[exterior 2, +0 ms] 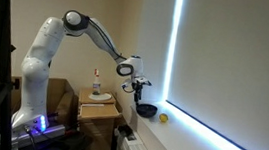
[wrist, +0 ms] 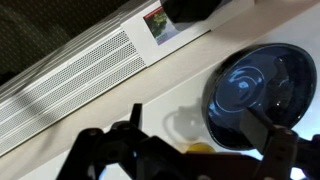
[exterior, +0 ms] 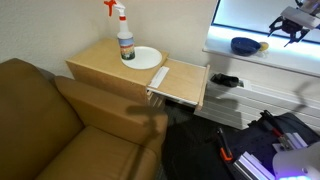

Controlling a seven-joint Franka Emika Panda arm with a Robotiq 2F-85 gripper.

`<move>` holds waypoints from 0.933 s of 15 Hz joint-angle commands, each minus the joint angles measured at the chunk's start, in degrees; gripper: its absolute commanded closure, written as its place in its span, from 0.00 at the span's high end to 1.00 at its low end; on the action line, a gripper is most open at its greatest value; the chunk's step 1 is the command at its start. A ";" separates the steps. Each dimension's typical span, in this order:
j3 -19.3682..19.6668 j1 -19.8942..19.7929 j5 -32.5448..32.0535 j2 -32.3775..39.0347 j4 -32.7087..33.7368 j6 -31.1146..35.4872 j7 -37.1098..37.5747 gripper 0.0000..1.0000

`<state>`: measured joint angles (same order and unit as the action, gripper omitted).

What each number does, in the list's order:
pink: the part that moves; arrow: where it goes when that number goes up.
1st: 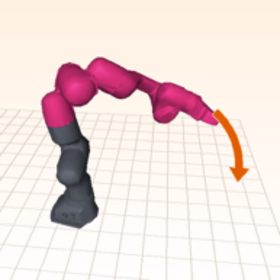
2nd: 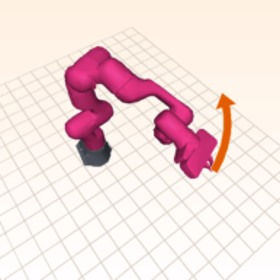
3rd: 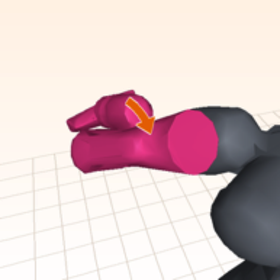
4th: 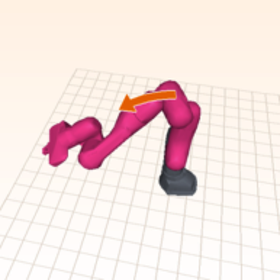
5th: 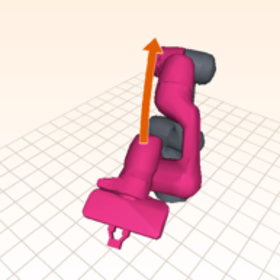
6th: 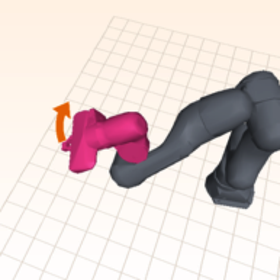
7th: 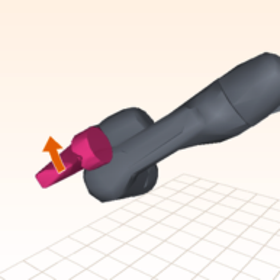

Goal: Remove the blue bowl from the window sill and place it on the nightstand shelf

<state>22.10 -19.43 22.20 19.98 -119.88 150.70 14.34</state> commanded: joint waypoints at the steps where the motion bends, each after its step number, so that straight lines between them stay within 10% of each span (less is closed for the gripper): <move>1: -1.30 -0.90 -0.95 0.31 0.68 0.03 2.14 1.00; 14: -2.12 1.82 -3.08 17.33 15.90 -5.41 27.23 1.00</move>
<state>20.52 -17.02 19.71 37.38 -104.19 145.44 41.31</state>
